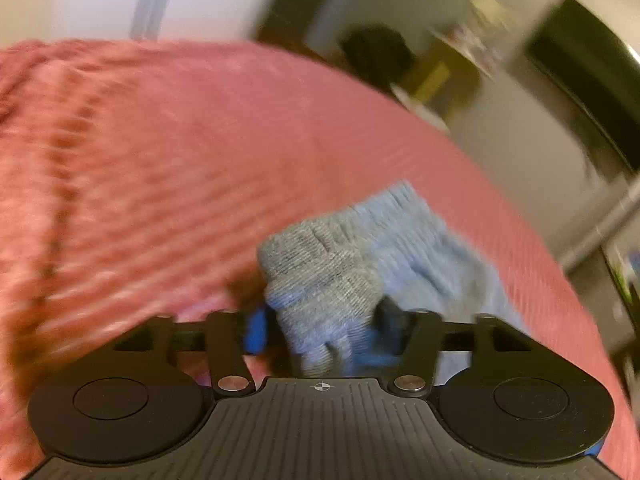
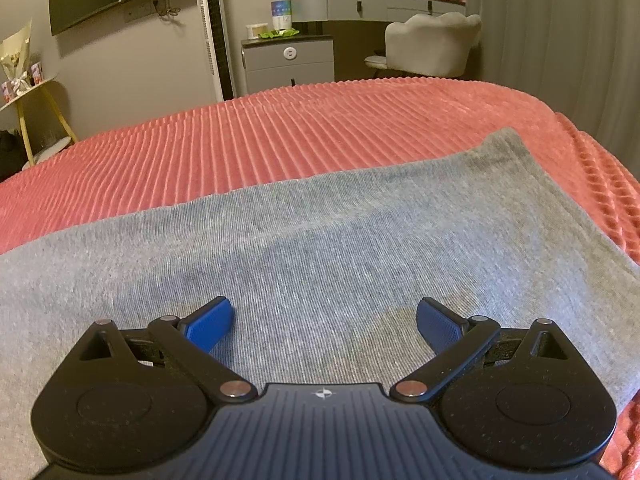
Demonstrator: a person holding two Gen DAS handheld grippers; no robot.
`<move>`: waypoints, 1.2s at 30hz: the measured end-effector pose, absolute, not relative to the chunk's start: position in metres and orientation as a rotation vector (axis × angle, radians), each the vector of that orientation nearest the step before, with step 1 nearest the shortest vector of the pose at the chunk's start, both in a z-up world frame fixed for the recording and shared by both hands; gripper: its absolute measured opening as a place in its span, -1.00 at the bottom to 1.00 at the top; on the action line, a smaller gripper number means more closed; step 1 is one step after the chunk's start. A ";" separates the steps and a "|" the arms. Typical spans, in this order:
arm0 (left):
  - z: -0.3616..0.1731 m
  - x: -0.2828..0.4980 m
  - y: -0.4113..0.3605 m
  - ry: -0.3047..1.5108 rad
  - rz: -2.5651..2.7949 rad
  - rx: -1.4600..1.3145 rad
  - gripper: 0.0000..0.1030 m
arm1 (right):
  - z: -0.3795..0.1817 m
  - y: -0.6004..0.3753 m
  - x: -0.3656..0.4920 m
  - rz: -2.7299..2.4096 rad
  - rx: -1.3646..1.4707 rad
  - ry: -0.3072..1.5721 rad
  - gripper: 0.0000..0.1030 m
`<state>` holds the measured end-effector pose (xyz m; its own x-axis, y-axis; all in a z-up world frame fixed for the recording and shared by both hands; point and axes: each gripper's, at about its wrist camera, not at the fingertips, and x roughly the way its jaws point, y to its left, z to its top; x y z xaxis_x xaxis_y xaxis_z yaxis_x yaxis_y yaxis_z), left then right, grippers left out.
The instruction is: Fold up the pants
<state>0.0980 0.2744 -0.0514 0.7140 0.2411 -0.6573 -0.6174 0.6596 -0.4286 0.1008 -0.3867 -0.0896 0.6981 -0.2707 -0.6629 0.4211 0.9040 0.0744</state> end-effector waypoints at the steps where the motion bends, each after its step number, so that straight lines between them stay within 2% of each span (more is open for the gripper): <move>1: -0.043 0.095 0.273 0.592 0.576 -0.682 0.51 | -0.089 -0.388 0.100 -0.388 0.240 0.695 0.92; 3: -0.028 0.088 0.266 0.576 0.596 -0.674 0.43 | -0.088 -0.392 0.097 -0.390 0.268 0.681 0.92; 6: 0.005 0.074 0.233 0.492 0.576 -0.537 0.46 | -0.085 -0.404 0.090 -0.386 0.352 0.653 0.91; 8: 0.021 0.074 0.207 0.472 0.491 -0.449 0.52 | -0.083 -0.414 0.084 -0.384 0.433 0.638 0.90; 10: 0.027 0.068 0.168 0.482 0.363 -0.409 0.63 | -0.079 -0.425 0.074 -0.379 0.541 0.624 0.78; 13: 0.013 0.071 0.106 0.582 0.141 -0.443 0.66 | -0.079 -0.453 0.050 -0.329 0.814 0.601 0.41; 15: -0.008 0.079 0.061 0.701 0.009 -0.482 0.66 | -0.089 -0.476 0.028 -0.308 1.028 0.593 -0.03; 18: -0.039 0.089 0.001 0.880 -0.178 -0.473 0.61 | -0.102 -0.509 -0.005 -0.372 1.256 0.551 -0.32; 20: -0.056 0.090 -0.034 0.924 -0.208 -0.312 0.58 | -0.097 -0.522 -0.022 -0.446 1.220 0.535 -0.45; 22: -0.065 0.088 -0.047 0.865 -0.192 -0.108 0.61 | -0.090 -0.532 -0.040 -0.543 1.134 0.537 -0.44; 24: -0.067 0.084 -0.051 0.834 -0.200 -0.019 0.69 | -0.087 -0.547 -0.060 -0.611 1.136 0.510 -0.44; 26: -0.069 0.085 -0.047 0.834 -0.190 -0.027 0.77 | -0.084 -0.558 -0.075 -0.683 1.122 0.486 -0.43; 35: -0.067 0.076 -0.058 0.827 -0.158 -0.069 0.79 | -0.096 -0.598 -0.074 -0.697 1.198 0.467 -0.44; 36: -0.065 0.071 -0.059 0.823 -0.156 -0.062 0.81 | -0.098 -0.601 -0.071 -0.707 1.213 0.481 -0.53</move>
<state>0.0706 -0.0594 -0.0649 0.6689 -0.1628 -0.7253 0.1144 0.9866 -0.1160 -0.0710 -0.6015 -0.0983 0.6968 -0.2326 -0.6785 0.7165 0.1824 0.6733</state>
